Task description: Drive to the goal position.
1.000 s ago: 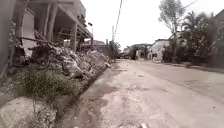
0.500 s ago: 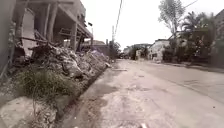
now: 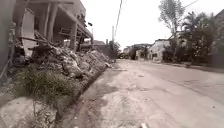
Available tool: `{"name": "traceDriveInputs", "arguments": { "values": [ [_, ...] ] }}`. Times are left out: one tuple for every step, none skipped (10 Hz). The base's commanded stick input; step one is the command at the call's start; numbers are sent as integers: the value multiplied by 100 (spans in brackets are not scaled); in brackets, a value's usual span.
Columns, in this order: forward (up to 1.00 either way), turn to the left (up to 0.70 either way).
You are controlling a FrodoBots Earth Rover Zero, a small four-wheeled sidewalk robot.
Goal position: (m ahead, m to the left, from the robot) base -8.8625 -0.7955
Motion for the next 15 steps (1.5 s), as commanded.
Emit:
{"name": "traceDriveInputs", "arguments": {
  "values": [
    [6, 0],
    [6, 0],
    [6, 0],
    [6, 0],
    [6, 0],
    [6, 0],
    [6, 0],
    [6, 0],
    [6, 0],
    [6, 0],
    [6, 0],
    [6, 0],
    [6, 0],
    [6, 0],
    [6, 0]
  ]
}}
